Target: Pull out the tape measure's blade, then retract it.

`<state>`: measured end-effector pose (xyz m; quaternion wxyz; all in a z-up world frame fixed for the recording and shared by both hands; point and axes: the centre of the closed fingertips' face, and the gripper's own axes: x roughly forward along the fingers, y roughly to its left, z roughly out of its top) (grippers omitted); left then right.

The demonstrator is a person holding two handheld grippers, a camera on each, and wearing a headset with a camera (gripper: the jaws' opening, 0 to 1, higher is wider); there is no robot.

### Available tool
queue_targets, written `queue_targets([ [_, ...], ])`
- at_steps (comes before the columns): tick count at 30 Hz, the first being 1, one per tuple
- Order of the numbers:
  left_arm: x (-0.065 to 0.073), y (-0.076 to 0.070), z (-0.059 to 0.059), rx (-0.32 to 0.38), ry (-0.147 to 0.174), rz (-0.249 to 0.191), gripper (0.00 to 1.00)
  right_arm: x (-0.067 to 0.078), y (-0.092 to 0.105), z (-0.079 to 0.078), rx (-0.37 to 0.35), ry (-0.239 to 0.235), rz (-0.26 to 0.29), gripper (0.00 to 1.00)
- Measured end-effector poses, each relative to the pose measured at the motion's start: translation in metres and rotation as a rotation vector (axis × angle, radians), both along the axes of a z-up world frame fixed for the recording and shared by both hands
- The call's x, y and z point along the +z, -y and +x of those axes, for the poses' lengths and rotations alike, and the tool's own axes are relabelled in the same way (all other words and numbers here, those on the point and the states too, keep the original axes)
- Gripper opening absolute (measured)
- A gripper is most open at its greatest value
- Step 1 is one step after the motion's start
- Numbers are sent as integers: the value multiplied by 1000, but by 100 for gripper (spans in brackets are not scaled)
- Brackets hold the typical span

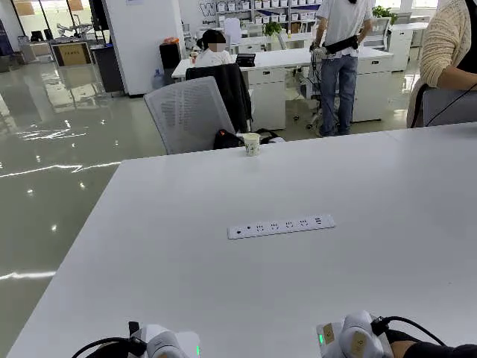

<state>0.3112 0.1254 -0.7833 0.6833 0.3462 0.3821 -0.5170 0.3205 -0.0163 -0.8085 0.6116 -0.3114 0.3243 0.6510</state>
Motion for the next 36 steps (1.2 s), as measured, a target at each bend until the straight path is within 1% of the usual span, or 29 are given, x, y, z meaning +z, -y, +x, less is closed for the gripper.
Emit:
queue_targets([
  [13,-1,0,-1,1,0,-1,32,0,8,0,-7,-2,-3,10],
  [20,-1,0,-1,1,0,-2,32,0,14,1,7,7,-14,10],
  [36,-1,0,-1,3,0,-3,32,1,19,1,7,5,-16,10],
])
